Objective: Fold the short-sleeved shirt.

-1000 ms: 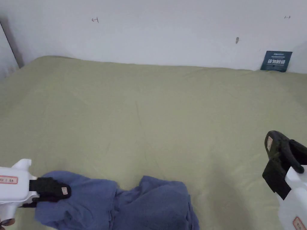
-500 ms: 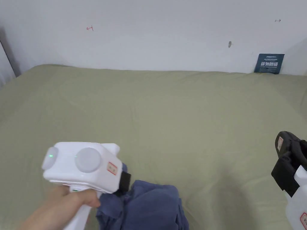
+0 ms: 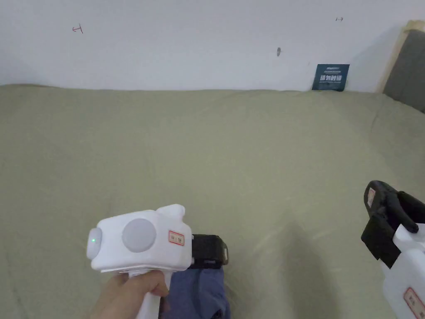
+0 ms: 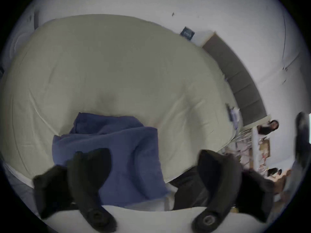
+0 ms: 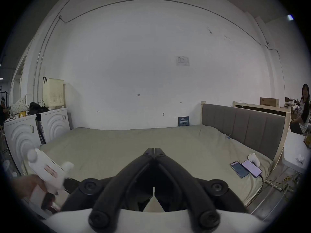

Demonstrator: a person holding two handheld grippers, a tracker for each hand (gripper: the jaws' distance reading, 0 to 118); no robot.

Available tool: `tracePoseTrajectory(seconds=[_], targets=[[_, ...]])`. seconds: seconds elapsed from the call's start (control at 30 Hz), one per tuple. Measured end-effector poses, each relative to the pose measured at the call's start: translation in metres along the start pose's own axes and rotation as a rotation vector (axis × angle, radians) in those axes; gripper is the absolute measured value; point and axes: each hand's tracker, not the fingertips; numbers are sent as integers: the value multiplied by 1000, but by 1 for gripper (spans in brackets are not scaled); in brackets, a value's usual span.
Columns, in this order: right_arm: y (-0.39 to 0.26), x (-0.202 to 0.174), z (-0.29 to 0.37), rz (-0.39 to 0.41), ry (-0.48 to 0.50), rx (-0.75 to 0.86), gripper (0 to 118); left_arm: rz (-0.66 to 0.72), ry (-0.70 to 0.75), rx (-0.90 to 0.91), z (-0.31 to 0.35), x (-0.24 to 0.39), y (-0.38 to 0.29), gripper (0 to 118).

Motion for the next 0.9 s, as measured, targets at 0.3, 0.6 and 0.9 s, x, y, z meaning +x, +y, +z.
tracePoseTrajectory(seconds=[0.3,0.6,0.9], targets=[[-19,-21,-6,-12,70,-76,1,48,-234,-147,-49,-41,-56,4],[-51,-25,-23,-81,204,-264,1,107,-335,-188,-77,-56,-65,3],[-147,-65,-117,-442,703,-738,1,34,-185,-18,47,-116,-28,3]])
